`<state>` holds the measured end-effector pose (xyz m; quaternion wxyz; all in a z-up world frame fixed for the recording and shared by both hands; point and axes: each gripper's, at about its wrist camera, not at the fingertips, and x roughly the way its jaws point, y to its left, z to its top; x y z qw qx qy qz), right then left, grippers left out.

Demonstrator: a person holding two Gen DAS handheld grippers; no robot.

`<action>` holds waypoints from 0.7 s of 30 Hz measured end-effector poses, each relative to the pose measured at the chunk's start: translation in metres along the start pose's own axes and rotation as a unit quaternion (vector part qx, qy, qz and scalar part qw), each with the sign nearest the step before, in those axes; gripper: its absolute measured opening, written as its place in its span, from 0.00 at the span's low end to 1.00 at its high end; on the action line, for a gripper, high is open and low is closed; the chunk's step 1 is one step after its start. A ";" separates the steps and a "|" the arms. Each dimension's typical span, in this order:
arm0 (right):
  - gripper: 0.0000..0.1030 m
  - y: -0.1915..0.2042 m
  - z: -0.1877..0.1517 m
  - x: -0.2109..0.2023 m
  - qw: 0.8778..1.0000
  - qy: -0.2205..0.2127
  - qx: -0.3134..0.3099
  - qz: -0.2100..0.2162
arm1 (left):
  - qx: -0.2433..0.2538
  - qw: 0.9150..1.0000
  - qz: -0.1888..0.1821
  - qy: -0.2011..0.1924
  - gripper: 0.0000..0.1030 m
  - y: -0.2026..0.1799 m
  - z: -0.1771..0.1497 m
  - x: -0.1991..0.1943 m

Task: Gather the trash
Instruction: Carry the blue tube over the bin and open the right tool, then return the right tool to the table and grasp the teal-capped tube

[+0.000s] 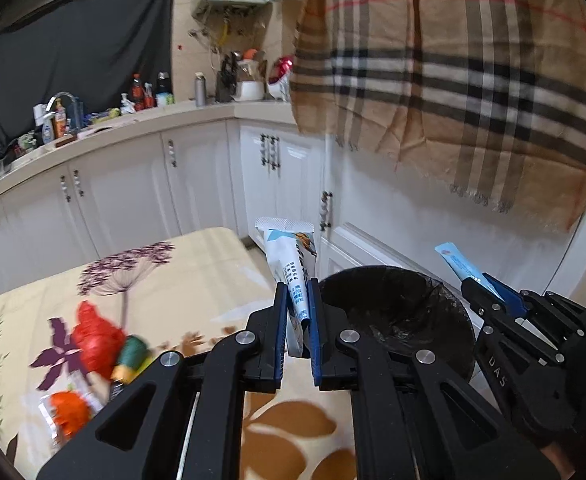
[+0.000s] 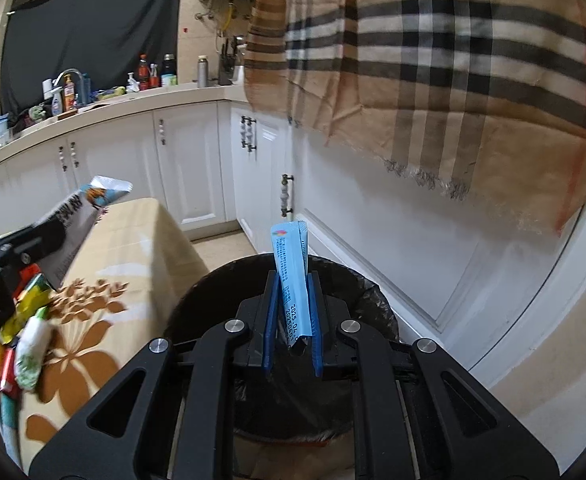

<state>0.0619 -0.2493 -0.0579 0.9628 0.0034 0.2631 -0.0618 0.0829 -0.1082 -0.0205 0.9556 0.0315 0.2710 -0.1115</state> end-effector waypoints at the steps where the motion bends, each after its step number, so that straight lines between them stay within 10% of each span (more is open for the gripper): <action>1: 0.13 -0.003 0.000 0.006 1.000 0.002 0.004 -0.002 | 0.003 1.000 -0.001 0.003 0.10 -0.003 0.001 0.006; 9: 0.15 -0.019 -0.001 0.046 0.999 0.023 0.024 -0.011 | 0.033 0.999 -0.006 0.035 0.12 -0.026 0.003 0.053; 14: 0.26 -0.025 -0.007 0.068 0.998 0.042 0.032 -0.016 | 0.022 0.998 0.006 0.064 0.45 -0.027 0.000 0.075; 21: 0.27 -0.030 -0.009 0.066 0.998 0.046 0.041 -0.019 | 0.014 0.998 0.017 0.065 0.50 -0.021 0.000 0.074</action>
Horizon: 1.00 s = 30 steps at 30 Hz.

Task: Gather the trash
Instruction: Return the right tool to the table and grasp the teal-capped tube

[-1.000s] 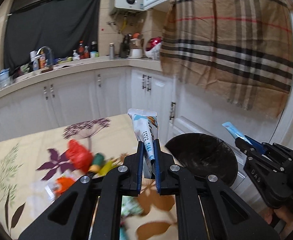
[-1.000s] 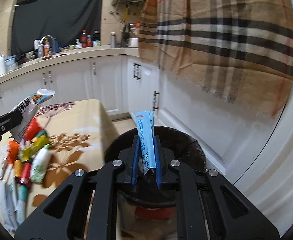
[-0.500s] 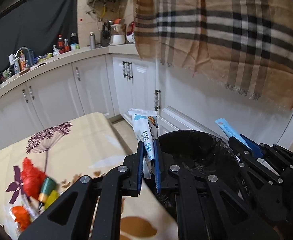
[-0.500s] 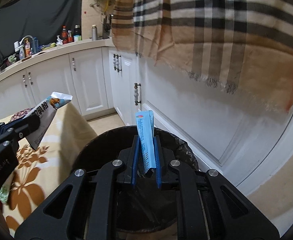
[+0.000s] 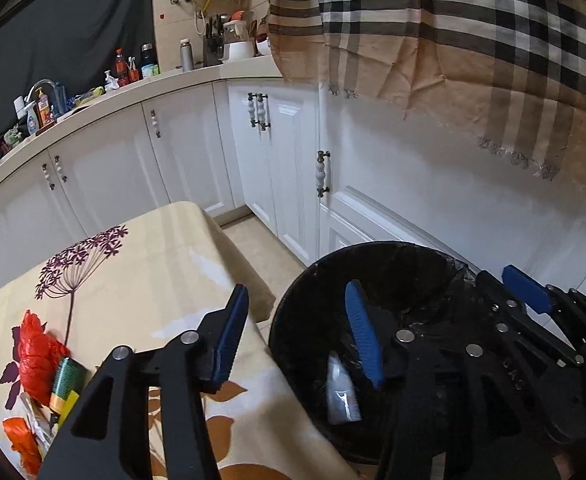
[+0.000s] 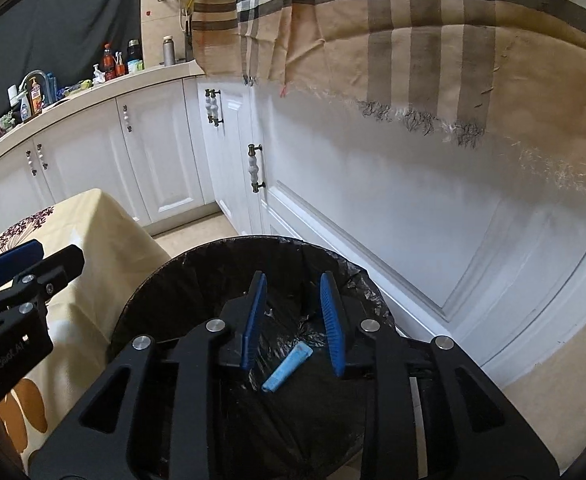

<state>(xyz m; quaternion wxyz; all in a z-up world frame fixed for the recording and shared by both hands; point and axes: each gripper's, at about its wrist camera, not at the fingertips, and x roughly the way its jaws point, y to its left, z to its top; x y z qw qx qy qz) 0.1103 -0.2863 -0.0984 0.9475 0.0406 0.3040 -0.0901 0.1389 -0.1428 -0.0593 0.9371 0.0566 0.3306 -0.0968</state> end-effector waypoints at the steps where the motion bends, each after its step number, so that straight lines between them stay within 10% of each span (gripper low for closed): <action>1: 0.27 0.000 0.001 -0.001 1.000 0.000 0.000 0.000 | -0.007 1.000 0.000 -0.002 0.51 0.003 0.001 -0.003; 15: 0.41 0.036 -0.006 -0.083 0.998 -0.037 -0.015 0.047 | -0.052 0.997 0.040 -0.046 0.59 0.068 -0.018 -0.087; 30: 0.41 0.130 -0.072 -0.149 0.984 -0.005 -0.087 0.153 | -0.117 0.978 0.169 -0.034 0.64 0.170 -0.106 -0.171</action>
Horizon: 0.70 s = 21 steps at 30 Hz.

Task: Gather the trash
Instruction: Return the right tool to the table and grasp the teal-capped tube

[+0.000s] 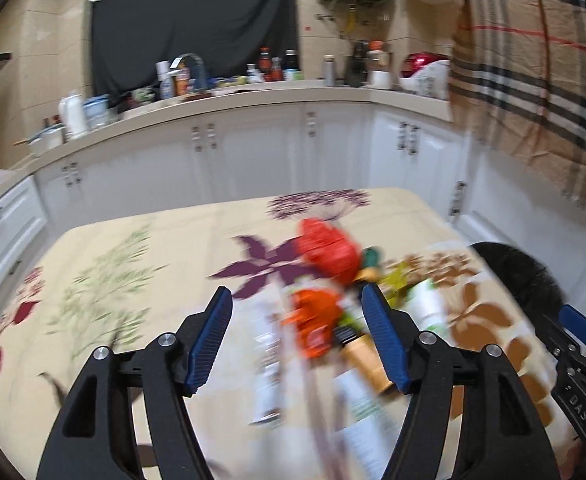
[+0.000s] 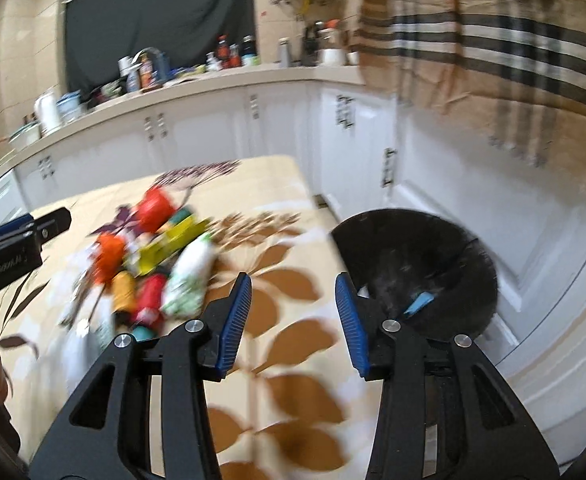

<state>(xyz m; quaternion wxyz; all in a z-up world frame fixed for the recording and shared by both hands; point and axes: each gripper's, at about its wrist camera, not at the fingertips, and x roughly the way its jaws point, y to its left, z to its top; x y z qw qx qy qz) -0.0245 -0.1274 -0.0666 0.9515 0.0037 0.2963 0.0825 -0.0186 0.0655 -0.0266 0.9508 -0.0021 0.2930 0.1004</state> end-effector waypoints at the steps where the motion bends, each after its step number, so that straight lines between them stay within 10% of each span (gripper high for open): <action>1: 0.41 0.008 -0.004 0.000 1.000 0.005 -0.005 0.008 | -0.002 1.000 0.006 0.001 0.64 0.006 -0.004 -0.002; 18: 0.39 0.091 -0.045 0.009 0.993 0.061 -0.078 0.068 | -0.050 0.995 0.076 0.028 0.64 0.084 -0.055 -0.021; 21: 0.26 0.094 -0.049 0.011 0.992 0.069 -0.084 0.066 | -0.051 0.995 0.079 0.028 0.64 0.087 -0.059 -0.023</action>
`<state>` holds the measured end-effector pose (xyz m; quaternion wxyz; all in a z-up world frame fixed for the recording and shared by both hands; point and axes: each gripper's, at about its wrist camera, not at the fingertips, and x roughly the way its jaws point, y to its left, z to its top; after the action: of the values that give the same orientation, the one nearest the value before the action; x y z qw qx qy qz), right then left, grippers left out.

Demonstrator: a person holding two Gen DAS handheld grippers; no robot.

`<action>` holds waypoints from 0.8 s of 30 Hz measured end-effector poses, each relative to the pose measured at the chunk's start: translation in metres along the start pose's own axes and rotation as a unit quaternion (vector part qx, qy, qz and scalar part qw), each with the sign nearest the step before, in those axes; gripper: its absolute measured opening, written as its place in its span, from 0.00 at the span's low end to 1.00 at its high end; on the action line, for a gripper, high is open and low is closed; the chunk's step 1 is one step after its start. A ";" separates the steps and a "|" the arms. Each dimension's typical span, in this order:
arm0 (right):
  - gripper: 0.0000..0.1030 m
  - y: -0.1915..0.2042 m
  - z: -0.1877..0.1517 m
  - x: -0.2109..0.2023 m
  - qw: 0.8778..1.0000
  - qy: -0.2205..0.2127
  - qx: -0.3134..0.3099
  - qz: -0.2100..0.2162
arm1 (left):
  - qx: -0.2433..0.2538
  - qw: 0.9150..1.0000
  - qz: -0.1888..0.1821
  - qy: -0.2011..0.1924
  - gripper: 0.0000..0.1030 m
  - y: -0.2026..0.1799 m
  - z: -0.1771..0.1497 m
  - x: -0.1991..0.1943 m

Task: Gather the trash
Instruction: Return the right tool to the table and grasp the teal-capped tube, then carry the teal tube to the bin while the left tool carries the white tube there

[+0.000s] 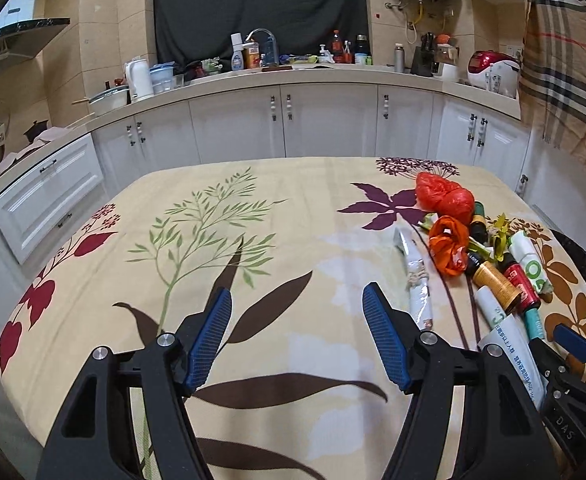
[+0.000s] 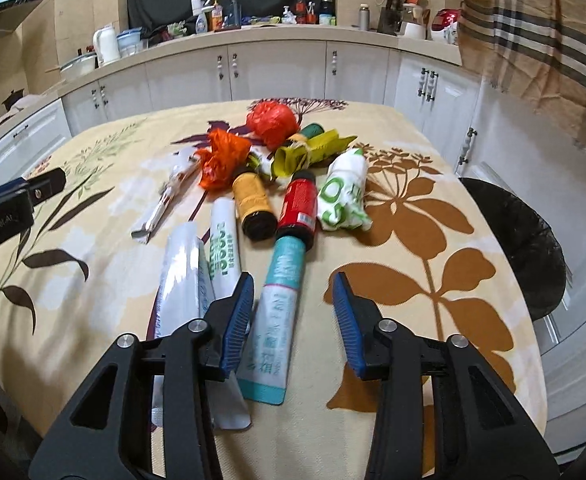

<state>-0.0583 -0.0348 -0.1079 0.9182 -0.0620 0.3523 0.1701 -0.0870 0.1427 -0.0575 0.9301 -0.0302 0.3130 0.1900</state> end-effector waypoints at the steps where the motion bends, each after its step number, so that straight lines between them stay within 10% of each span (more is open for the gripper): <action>1: 0.20 0.000 -0.001 0.001 1.000 0.005 -0.001 0.002 | -0.002 1.000 0.001 0.001 0.64 0.002 -0.001 0.000; 24: 0.16 -0.052 -0.011 -0.033 0.998 -0.038 0.029 -0.043 | 0.021 0.997 -0.071 0.011 0.65 -0.067 -0.013 -0.032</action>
<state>-0.0699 -0.0951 -0.0944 0.9389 -0.0439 0.3189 0.1218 -0.0925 0.0676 -0.0529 0.9381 -0.0350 0.3244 0.1164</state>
